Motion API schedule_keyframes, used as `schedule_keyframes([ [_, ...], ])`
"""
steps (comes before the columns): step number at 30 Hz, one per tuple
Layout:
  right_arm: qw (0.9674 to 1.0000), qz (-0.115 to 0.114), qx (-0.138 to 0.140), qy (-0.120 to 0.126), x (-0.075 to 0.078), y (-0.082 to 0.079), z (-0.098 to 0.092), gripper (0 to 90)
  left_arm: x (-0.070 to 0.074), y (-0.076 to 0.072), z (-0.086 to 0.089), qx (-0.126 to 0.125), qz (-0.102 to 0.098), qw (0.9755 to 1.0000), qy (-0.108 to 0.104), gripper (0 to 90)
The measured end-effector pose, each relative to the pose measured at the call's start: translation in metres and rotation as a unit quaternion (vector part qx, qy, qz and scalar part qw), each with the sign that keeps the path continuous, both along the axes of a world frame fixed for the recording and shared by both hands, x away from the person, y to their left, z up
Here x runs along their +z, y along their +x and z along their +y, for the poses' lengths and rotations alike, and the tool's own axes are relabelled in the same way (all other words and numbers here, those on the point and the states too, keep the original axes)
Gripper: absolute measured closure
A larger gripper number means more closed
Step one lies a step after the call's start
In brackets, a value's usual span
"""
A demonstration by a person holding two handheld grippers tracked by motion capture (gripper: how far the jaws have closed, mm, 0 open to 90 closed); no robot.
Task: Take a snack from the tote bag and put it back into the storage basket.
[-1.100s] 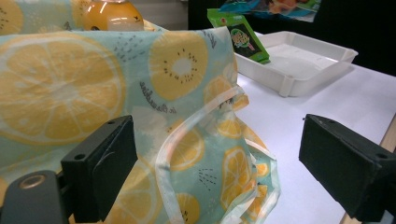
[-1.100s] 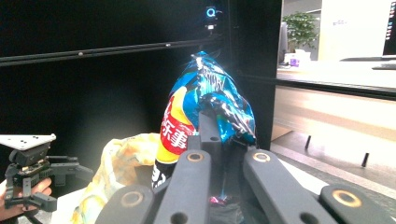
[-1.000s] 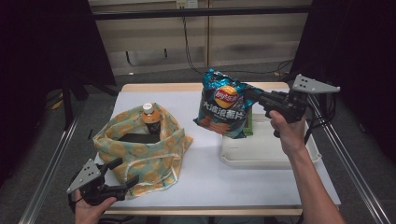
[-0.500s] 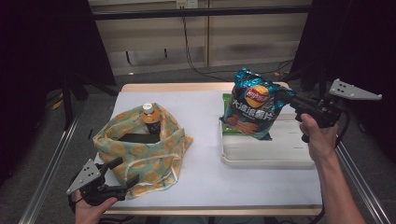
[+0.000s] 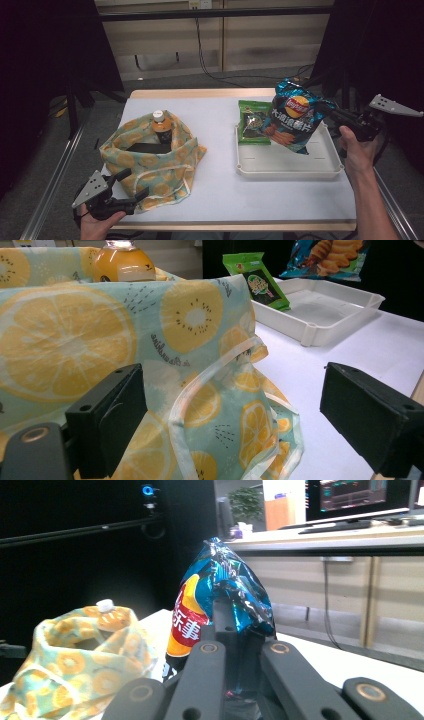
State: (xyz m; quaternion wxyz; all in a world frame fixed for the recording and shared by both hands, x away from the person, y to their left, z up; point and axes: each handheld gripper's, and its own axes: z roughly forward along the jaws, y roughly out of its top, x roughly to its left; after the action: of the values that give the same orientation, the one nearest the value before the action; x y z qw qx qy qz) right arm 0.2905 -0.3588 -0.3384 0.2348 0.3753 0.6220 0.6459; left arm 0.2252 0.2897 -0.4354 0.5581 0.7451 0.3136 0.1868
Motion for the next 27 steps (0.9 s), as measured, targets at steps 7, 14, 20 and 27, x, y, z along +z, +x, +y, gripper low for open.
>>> schedule_keyframes([
  [7, 0.9998, 0.010, -0.019, 0.003, -0.009, 0.003, -0.011, 90.0, 0.000, 0.000, 0.000, 0.004, 0.002, 1.0000, 0.002, 11.0],
  [14, 0.9991, 0.022, -0.035, 0.001, -0.018, 0.006, -0.025, 90.0, 0.000, 0.001, 0.000, 0.003, 0.005, 1.0000, 0.007, 11.1],
  [20, 0.9983, 0.036, -0.047, -0.002, -0.029, 0.014, -0.030, 90.0, 0.000, 0.001, 0.000, 0.004, 0.004, 1.0000, 0.006, 11.1],
  [27, 0.9980, 0.043, -0.046, -0.006, -0.032, 0.025, -0.035, 90.0, -0.001, 0.001, 0.000, 0.003, 0.005, 1.0000, 0.002, 11.1],
])
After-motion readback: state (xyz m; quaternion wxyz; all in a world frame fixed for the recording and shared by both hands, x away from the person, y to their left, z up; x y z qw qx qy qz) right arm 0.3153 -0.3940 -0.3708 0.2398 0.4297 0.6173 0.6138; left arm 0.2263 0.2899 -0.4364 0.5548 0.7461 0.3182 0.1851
